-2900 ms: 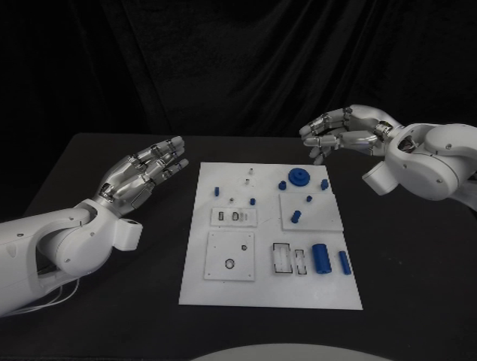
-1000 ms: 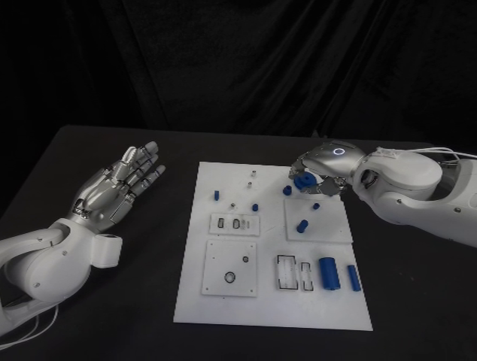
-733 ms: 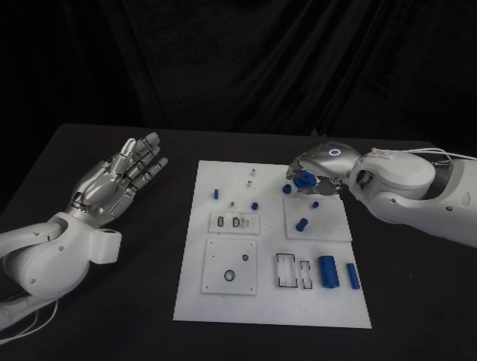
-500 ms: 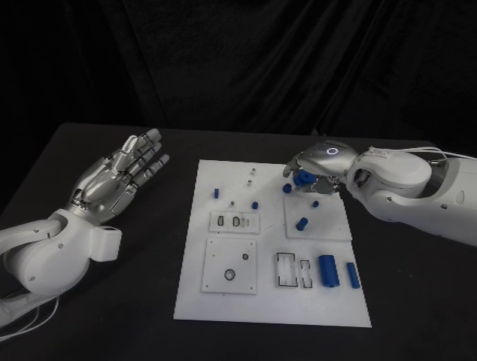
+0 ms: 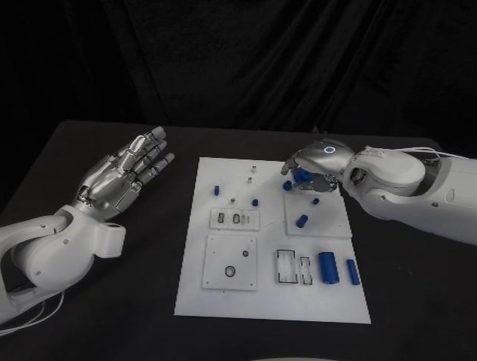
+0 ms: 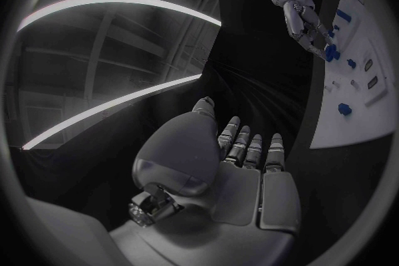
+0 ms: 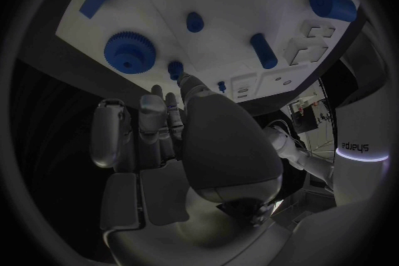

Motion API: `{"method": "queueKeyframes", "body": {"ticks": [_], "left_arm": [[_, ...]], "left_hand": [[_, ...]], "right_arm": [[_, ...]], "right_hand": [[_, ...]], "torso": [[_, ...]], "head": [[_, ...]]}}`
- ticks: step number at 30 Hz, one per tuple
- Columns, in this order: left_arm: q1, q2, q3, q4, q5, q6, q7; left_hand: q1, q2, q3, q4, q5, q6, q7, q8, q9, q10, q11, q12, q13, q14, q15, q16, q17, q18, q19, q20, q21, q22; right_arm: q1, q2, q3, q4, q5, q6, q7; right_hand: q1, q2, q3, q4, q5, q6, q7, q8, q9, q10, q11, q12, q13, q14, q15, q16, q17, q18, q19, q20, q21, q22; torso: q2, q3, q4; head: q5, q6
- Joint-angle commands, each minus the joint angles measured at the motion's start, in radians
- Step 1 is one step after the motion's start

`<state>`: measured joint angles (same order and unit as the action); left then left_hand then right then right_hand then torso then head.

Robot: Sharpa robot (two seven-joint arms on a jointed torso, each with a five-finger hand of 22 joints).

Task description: Assemble the parts on the task board

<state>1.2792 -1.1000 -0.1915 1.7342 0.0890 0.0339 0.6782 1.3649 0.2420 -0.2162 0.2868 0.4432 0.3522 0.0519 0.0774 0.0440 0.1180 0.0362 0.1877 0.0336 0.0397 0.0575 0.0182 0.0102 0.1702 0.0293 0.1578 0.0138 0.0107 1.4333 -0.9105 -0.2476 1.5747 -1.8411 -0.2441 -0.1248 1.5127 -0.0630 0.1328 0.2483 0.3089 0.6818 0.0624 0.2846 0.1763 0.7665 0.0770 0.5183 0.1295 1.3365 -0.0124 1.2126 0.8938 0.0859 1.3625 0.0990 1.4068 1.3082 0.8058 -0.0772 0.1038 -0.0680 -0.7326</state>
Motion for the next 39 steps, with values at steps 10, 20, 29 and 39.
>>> {"method": "queueKeyframes", "body": {"ticks": [10, 20, 29, 39], "left_arm": [[0.003, 0.010, -0.005, -0.005, -0.003, 0.028, 0.124], [0.003, 0.007, -0.008, -0.003, -0.003, 0.030, 0.120], [0.003, 0.008, -0.010, -0.004, -0.003, 0.034, 0.118], [0.002, 0.007, -0.013, -0.009, -0.003, 0.036, 0.112]], "left_hand": [[0.015, 0.003, 0.002, -0.004, 0.008, 0.001, 0.009, -0.007, 0.000, 0.001, 0.007, -0.007, 0.000, -0.002, 0.008, 0.000, 0.002, 0.001, -0.001, 0.008, 0.002, 0.001], [0.031, 0.001, 0.004, -0.009, 0.025, 0.001, 0.011, -0.008, 0.000, 0.001, 0.009, -0.007, 0.000, -0.001, 0.010, 0.000, 0.002, 0.003, -0.001, 0.012, 0.003, 0.001], [0.046, -0.004, 0.005, -0.016, 0.043, 0.004, 0.014, -0.008, 0.000, 0.005, 0.013, -0.005, 0.001, 0.002, 0.012, 0.002, 0.003, 0.004, 0.001, 0.016, 0.004, 0.002], [0.065, -0.005, 0.009, -0.025, 0.073, 0.008, 0.019, -0.008, 0.001, 0.010, 0.020, -0.002, 0.001, 0.008, 0.017, 0.004, 0.004, 0.006, 0.004, 0.022, 0.006, 0.003]], "right_arm": [[-0.019, 0.021, 0.000, -0.029, -0.004, -0.042, 0.028], [-0.034, 0.038, 0.000, -0.051, -0.004, -0.080, 0.035], [-0.050, 0.055, 0.001, -0.076, -0.004, -0.089, 0.041], [-0.056, 0.054, 0.001, -0.082, -0.004, -0.115, 0.051]], "right_hand": [[-0.013, -0.007, 0.022, 0.008, -0.005, 0.048, 0.002, -0.013, 0.008, 0.060, -0.003, -0.024, -0.006, 0.022, -0.003, 0.015, 0.028, -0.023, 0.018, -0.003, 0.011, 0.024], [0.009, -0.008, 0.066, 0.000, 0.004, 0.094, 0.005, -0.019, 0.022, 0.118, -0.008, -0.053, -0.015, 0.064, -0.011, 0.060, 0.105, -0.032, 0.053, -0.010, 0.036, 0.067], [0.027, -0.011, 0.099, -0.019, 0.011, 0.159, 0.011, -0.006, 0.046, 0.197, -0.019, -0.063, -0.016, 0.083, -0.016, 0.078, 0.137, -0.037, 0.068, -0.015, 0.047, 0.087], [0.040, -0.009, 0.121, -0.042, 0.015, 0.209, 0.020, 0.009, 0.076, 0.253, -0.029, -0.084, -0.017, 0.087, -0.025, 0.076, 0.139, -0.037, 0.071, -0.023, 0.047, 0.093]], "torso": [[0.000, 0.0001, 0.0026], [-0.002, -0.0002, 0.0010], [-0.003, -0.0013, 0.0010], [-0.002, -0.0001, 0.0019]], "head": [[-0.004, -0.006], [-0.001, -0.009], [0.002, -0.012], [0.003, -0.015]]}}
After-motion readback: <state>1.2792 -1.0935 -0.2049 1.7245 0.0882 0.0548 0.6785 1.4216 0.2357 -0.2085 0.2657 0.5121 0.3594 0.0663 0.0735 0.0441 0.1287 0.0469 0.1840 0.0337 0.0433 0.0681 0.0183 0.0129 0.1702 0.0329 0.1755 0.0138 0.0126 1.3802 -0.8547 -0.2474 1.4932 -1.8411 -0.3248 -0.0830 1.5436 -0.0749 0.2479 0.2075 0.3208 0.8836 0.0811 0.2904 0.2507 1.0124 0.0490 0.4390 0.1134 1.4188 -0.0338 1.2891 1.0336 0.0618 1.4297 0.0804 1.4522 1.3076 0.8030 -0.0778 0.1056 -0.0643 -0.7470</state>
